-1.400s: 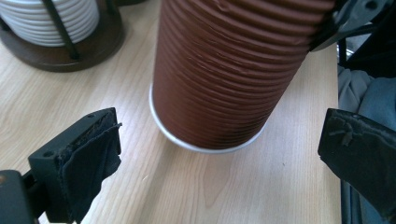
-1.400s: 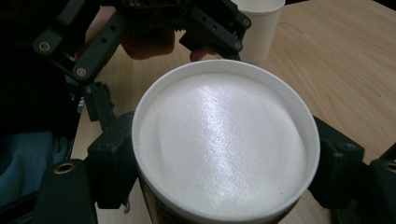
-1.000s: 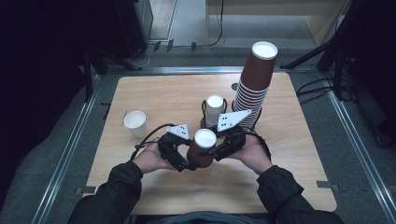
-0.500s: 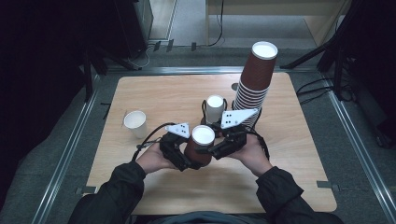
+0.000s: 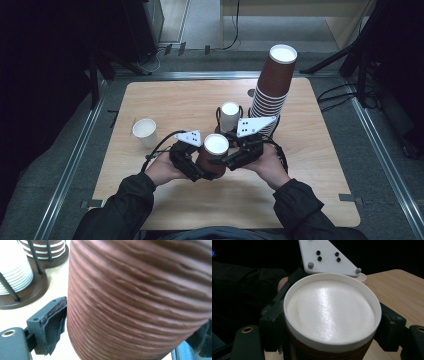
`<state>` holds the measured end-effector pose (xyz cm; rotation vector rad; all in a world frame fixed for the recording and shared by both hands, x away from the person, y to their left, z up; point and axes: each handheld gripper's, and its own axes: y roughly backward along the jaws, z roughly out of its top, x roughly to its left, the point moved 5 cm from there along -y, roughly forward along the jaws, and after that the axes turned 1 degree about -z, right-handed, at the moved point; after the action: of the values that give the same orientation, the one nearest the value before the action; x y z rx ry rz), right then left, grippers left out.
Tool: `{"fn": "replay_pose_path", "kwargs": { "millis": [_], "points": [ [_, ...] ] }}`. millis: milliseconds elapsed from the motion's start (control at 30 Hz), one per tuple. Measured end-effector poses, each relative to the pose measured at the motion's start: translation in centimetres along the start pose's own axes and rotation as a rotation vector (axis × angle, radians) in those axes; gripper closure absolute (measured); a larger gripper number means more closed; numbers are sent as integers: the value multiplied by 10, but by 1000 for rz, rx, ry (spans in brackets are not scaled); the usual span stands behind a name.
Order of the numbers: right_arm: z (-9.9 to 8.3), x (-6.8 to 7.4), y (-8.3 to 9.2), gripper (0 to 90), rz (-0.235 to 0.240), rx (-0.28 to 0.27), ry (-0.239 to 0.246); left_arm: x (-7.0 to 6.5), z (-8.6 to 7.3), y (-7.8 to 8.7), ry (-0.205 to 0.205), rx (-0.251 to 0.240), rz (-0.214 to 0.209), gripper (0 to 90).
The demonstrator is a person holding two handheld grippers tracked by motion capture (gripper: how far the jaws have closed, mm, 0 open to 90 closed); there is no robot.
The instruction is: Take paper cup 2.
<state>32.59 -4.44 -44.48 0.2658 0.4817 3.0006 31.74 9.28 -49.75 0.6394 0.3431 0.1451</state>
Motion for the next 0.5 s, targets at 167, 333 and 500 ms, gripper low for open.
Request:
{"fn": "replay_pose_path", "kwargs": {
  "millis": [167,333,500],
  "points": [
    [-2,-1,0,239,0,14,-4,0,0,1,-11,22,5,100],
    [-2,-3,2,207,7,44,-51,0,1,4,-16,30,-4,117],
    [-7,-6,2,172,-33,118,-33,6,1,16,-8,29,21,116]
  ]
}}
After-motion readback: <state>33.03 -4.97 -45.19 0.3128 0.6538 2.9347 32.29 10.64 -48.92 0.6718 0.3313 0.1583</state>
